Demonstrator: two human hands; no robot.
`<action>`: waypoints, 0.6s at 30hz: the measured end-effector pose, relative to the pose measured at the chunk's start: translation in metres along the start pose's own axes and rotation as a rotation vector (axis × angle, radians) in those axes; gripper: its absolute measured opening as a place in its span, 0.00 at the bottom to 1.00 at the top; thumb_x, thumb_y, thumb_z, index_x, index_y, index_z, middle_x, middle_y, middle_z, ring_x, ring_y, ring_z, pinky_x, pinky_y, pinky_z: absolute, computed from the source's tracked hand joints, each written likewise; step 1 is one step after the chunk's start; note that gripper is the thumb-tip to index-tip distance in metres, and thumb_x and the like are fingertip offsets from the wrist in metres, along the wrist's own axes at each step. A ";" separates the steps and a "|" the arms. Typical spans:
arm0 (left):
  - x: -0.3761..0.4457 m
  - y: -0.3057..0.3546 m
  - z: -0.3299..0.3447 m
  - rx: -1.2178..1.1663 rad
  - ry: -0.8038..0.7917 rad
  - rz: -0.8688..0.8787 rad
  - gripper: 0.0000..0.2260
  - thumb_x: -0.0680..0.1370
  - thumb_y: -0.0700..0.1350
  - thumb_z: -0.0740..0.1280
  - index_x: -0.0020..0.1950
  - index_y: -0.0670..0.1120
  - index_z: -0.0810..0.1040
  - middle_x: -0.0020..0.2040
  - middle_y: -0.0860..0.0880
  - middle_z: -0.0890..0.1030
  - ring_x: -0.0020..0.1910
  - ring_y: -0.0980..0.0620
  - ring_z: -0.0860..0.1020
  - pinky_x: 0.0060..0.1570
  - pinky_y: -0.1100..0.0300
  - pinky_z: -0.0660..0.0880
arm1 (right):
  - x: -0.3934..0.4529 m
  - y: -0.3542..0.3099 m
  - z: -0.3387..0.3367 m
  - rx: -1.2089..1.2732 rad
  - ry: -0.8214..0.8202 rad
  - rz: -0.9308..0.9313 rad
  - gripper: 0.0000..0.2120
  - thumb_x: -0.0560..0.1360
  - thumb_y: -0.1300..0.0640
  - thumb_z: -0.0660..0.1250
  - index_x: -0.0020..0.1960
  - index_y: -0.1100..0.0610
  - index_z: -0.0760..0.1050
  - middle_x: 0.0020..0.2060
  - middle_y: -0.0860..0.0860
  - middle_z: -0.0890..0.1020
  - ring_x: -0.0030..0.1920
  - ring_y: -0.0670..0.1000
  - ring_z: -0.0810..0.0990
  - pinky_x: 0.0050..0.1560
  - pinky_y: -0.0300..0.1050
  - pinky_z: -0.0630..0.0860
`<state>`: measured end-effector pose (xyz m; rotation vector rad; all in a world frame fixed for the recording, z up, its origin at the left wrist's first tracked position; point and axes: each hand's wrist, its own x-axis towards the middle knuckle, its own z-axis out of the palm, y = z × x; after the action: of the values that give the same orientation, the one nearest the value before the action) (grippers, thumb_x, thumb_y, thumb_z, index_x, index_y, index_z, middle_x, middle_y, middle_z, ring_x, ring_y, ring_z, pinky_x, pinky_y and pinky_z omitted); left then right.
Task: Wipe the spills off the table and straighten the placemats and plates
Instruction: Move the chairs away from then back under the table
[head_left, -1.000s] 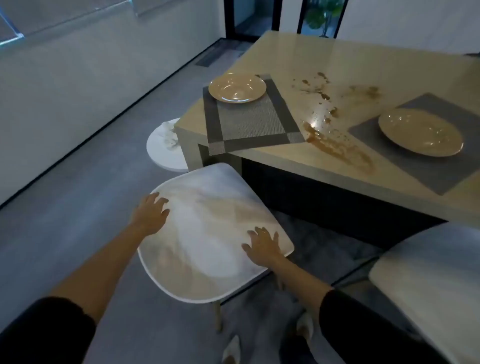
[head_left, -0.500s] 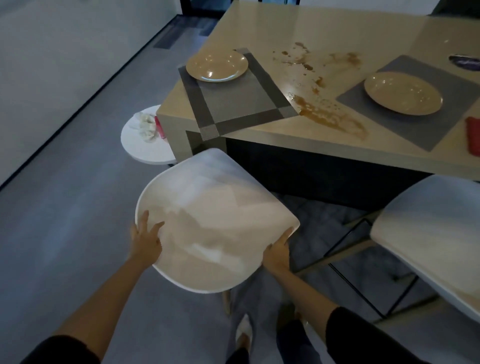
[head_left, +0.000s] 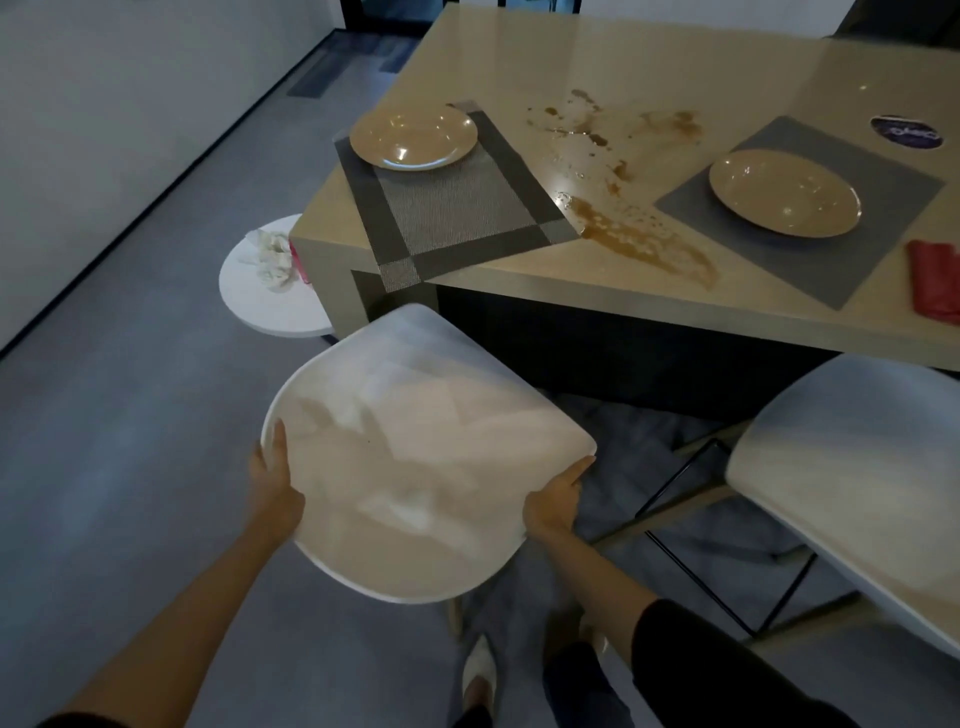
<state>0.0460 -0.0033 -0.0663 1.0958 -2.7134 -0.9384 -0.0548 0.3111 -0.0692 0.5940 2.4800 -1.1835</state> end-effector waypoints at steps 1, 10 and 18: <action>0.003 0.000 0.002 0.006 -0.013 -0.007 0.42 0.70 0.24 0.58 0.79 0.46 0.46 0.71 0.31 0.57 0.67 0.30 0.63 0.67 0.44 0.62 | 0.004 0.000 -0.003 -0.034 0.009 -0.001 0.43 0.73 0.67 0.61 0.77 0.55 0.36 0.72 0.66 0.59 0.68 0.66 0.67 0.66 0.56 0.67; 0.019 0.036 0.011 0.012 -0.048 0.000 0.38 0.73 0.26 0.59 0.78 0.42 0.43 0.62 0.32 0.64 0.52 0.33 0.71 0.58 0.46 0.68 | 0.051 -0.001 -0.029 -0.040 0.025 -0.007 0.43 0.75 0.67 0.61 0.76 0.56 0.33 0.65 0.67 0.68 0.61 0.65 0.73 0.60 0.56 0.73; 0.011 0.077 0.030 -0.109 0.119 -0.037 0.22 0.83 0.54 0.53 0.71 0.41 0.62 0.61 0.41 0.73 0.59 0.42 0.74 0.58 0.47 0.72 | 0.092 -0.017 -0.048 0.027 0.031 -0.041 0.38 0.77 0.57 0.57 0.76 0.47 0.35 0.62 0.65 0.74 0.56 0.65 0.76 0.55 0.62 0.76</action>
<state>-0.0173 0.0481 -0.0484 1.1465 -2.5238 -0.9805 -0.1478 0.3605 -0.0716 0.5749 2.5172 -1.2341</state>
